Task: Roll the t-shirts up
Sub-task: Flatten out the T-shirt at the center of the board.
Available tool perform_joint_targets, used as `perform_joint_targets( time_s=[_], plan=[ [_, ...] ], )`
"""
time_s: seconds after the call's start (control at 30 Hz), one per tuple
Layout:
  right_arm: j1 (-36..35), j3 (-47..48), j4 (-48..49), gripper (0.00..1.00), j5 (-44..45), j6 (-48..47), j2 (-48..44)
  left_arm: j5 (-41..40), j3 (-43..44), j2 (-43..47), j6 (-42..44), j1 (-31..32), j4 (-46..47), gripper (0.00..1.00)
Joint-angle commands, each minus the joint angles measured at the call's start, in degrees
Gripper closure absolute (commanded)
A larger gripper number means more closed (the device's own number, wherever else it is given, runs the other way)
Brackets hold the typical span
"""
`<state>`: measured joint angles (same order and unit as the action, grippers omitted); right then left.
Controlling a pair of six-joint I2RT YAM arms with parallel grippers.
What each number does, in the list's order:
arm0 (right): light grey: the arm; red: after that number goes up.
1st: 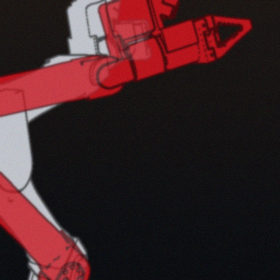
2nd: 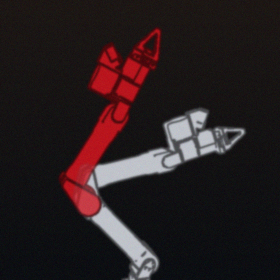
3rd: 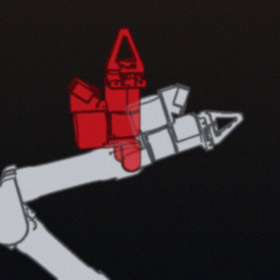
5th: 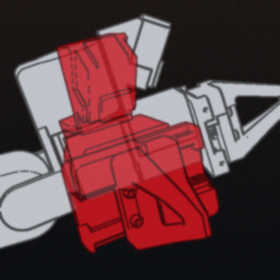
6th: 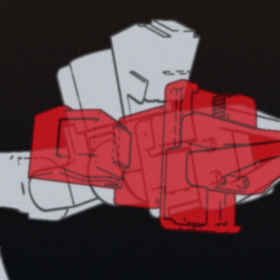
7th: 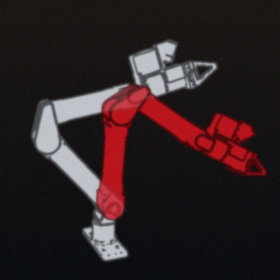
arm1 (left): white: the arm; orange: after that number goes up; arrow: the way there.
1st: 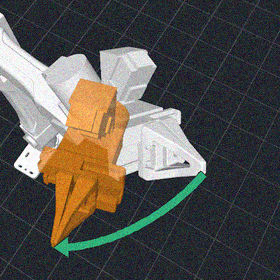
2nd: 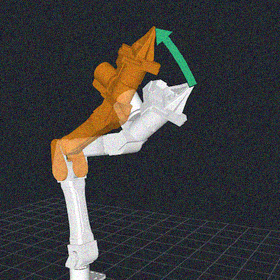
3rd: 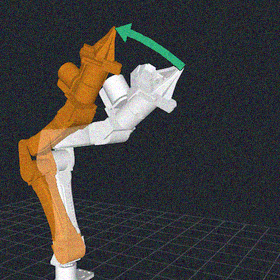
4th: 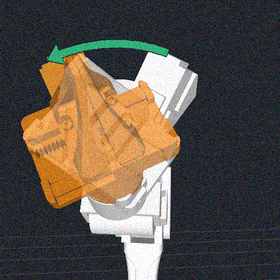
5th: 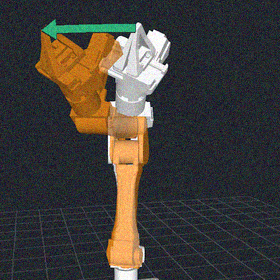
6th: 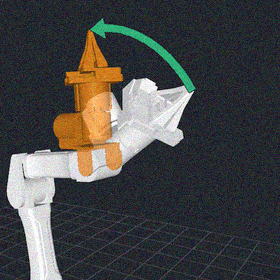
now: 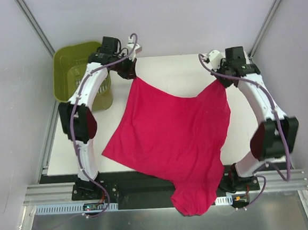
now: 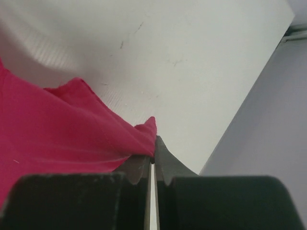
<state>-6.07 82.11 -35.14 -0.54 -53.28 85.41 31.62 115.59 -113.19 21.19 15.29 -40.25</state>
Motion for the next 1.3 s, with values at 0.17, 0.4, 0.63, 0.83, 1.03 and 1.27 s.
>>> perform_joint_targets(
  time_s=[0.17,0.4,0.63,0.83,1.03,1.27],
  plan=[
    [4.0,33.9,-4.3,0.99,8.2,4.1,30.6,-14.6,19.4,-17.7,-0.8,1.0,0.3,1.00],
    [2.6,43.4,-0.5,0.99,6.9,7.0,41.7,-24.0,24.5,-22.4,-2.2,0.9,4.7,1.00],
    [1.4,44.3,1.7,0.99,7.3,9.8,46.3,-28.0,22.4,-20.9,-0.6,0.4,5.5,1.00],
    [-0.7,44.7,5.3,0.99,2.5,14.7,41.3,-25.2,14.8,-12.2,-1.1,-0.4,5.4,1.00],
    [0.1,45.5,6.6,0.99,8.7,15.3,36.2,-20.3,17.3,-7.3,-3.4,0.1,3.4,1.00],
    [2.8,39.7,1.0,0.99,9.6,17.9,21.8,-18.4,15.7,2.4,-3.1,0.7,2.5,1.00]
  ],
)
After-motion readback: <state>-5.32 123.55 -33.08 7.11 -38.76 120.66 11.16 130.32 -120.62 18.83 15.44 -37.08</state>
